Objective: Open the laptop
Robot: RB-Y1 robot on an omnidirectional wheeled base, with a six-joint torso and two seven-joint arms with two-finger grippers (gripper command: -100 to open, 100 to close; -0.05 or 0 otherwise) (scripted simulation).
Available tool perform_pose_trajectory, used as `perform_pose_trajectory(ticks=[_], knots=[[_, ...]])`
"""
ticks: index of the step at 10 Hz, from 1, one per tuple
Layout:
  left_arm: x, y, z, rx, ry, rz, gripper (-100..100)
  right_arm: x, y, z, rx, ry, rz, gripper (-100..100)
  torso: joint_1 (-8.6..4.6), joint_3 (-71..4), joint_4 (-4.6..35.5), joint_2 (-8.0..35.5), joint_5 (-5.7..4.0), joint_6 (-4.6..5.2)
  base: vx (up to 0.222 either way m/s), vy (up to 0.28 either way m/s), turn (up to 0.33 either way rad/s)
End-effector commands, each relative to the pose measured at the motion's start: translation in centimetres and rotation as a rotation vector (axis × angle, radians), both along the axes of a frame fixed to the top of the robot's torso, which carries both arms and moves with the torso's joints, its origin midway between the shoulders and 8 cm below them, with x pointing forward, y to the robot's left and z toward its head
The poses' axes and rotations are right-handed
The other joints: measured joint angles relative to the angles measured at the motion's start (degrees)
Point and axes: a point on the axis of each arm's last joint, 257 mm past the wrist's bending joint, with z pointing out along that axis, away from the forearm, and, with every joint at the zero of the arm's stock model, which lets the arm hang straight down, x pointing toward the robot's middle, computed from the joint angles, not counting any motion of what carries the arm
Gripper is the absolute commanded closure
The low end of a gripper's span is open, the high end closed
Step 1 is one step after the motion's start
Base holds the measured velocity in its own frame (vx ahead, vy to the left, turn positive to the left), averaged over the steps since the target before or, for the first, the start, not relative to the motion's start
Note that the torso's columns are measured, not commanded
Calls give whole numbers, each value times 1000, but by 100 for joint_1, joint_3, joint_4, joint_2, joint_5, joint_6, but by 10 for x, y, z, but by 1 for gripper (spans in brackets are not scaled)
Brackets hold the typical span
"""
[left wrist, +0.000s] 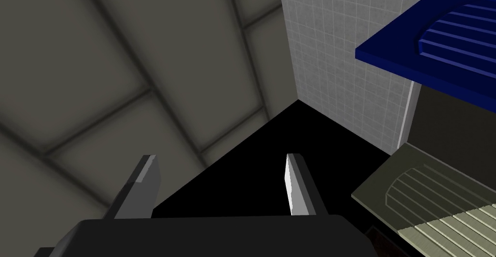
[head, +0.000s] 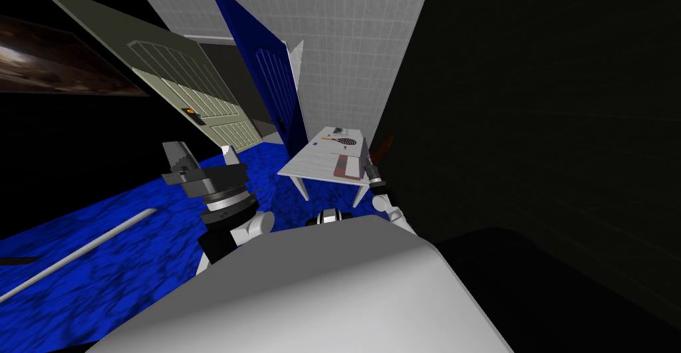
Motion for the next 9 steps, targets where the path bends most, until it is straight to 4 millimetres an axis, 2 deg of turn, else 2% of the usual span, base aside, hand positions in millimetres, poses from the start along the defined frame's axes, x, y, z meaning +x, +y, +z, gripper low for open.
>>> perform_pose_trajectory(ticks=[1, 2, 8, 9], knots=[[0, 0, 0, 0, 0, 0, 0, 3, 0, -1, -36, 11, 2, 100, -3, -2, 1, -3, 1, 3, -2, 37, -8], [0, 0, 0, 0, 0, 0, 0, 9, 1, -12, -123, 41, -4, 100, -19, 2, 6, 6, -2, 10, -2, 60, 32], [0, 0, 0, 0, 0, 0, 0, 25, -1, -46, -361, 122, -22, 100, -21, -9, -26, -19, -20, 10, -6, 69, 40], [0, 0, 0, 0, 0, 0, 0, 25, -1, -46, -361, 122, -22, 100, -28, -10, -20, -21, -18, 10, -4, 57, 24]])
